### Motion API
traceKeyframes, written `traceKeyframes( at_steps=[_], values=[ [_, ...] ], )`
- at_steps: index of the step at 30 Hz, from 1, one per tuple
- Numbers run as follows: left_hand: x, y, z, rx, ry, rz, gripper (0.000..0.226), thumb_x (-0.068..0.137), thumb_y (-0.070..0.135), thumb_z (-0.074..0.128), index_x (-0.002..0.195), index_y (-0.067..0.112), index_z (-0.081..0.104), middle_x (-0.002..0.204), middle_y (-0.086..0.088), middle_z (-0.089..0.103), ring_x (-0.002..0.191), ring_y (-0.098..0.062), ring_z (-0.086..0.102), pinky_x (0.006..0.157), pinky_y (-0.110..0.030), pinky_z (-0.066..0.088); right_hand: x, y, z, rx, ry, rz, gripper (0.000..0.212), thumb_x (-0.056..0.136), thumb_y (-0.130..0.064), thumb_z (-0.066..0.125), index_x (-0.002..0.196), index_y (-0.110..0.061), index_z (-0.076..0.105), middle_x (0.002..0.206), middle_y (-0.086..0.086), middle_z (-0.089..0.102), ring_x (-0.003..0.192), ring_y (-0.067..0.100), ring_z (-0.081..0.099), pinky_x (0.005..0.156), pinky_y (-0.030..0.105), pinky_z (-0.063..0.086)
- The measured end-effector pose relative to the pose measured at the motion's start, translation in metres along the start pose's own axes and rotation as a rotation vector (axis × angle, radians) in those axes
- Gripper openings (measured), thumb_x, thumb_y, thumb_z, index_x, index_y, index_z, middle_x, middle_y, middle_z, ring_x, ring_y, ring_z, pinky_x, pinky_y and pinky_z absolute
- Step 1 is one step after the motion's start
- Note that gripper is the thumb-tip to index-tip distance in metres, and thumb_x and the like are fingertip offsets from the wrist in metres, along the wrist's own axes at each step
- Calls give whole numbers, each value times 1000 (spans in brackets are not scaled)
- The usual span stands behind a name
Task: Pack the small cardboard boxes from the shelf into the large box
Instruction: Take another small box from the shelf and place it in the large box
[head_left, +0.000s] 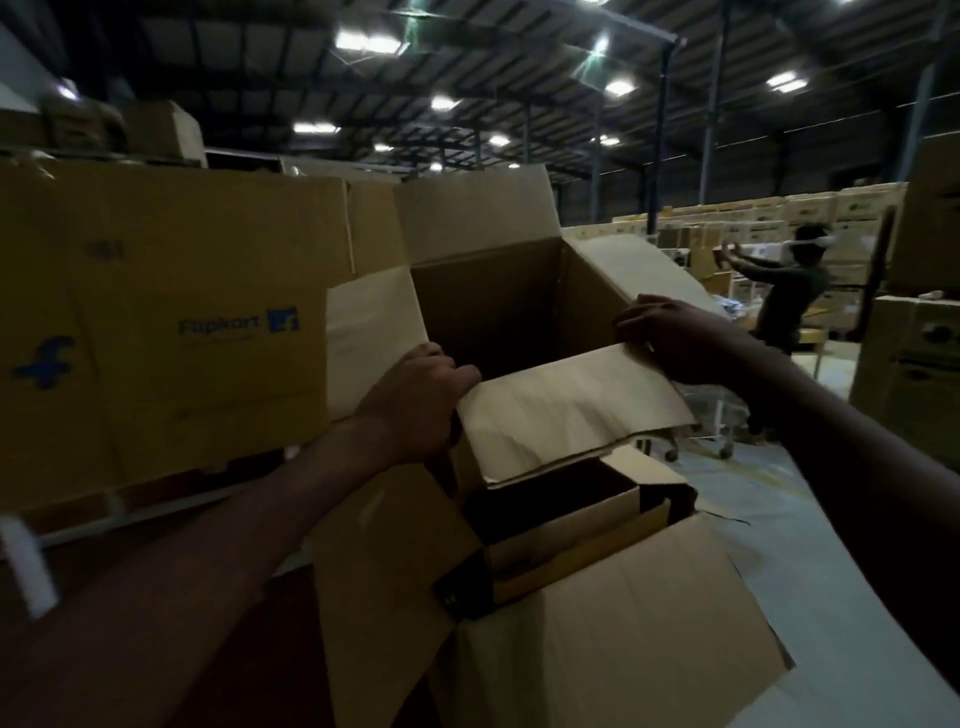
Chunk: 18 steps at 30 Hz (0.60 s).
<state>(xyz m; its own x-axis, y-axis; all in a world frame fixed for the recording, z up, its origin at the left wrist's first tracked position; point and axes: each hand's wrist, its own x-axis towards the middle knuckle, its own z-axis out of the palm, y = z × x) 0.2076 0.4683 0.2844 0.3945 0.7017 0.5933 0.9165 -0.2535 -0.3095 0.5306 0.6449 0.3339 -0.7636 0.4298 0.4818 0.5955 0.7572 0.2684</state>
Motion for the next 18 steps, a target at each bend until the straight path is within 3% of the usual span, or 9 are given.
traceKeyframes(
  at_steps=[6, 10, 13, 16, 18],
  values=[
    [-16, -4, 4, -87, -61, -95, 31, 76, 34, 72, 103, 18, 72, 92, -6, 72, 85, -29, 62, 79, -30, 33, 6, -5, 31, 183, -51, -4, 40, 84, -8, 70, 114, -34, 63, 117, 2, 63, 110, 20, 58, 95, 43, 51],
    [-11, -1, 2, -112, -46, -144, 28, 78, 37, 67, 98, 19, 76, 90, -5, 74, 87, -29, 64, 80, -31, 37, 6, -5, 35, 167, 29, 63, 27, 89, -5, 60, 110, -16, 72, 113, 10, 67, 106, 30, 61, 93, 45, 49],
    [-6, 3, -2, -130, -1, -130, 28, 80, 39, 63, 93, 18, 76, 86, -6, 73, 82, -31, 64, 74, -31, 36, 8, -2, 33, 118, -10, -31, 30, 91, -2, 59, 119, -11, 67, 119, 11, 65, 113, 27, 59, 98, 45, 48],
    [-3, 10, -5, -374, 54, -185, 6, 89, 36, 69, 85, 36, 74, 83, -4, 73, 66, -27, 67, 63, -39, 50, 4, -8, 31, 219, 94, -86, 24, 94, -21, 62, 116, -12, 66, 113, 5, 65, 106, 22, 62, 94, 39, 52],
    [-6, 8, -4, -497, 63, -199, 3, 91, 40, 75, 90, 42, 76, 89, -1, 75, 69, -20, 73, 65, -44, 59, 1, -20, 33, 285, 163, -84, 38, 90, -41, 59, 117, -16, 66, 117, 4, 65, 106, 18, 62, 87, 20, 50]
  ],
)
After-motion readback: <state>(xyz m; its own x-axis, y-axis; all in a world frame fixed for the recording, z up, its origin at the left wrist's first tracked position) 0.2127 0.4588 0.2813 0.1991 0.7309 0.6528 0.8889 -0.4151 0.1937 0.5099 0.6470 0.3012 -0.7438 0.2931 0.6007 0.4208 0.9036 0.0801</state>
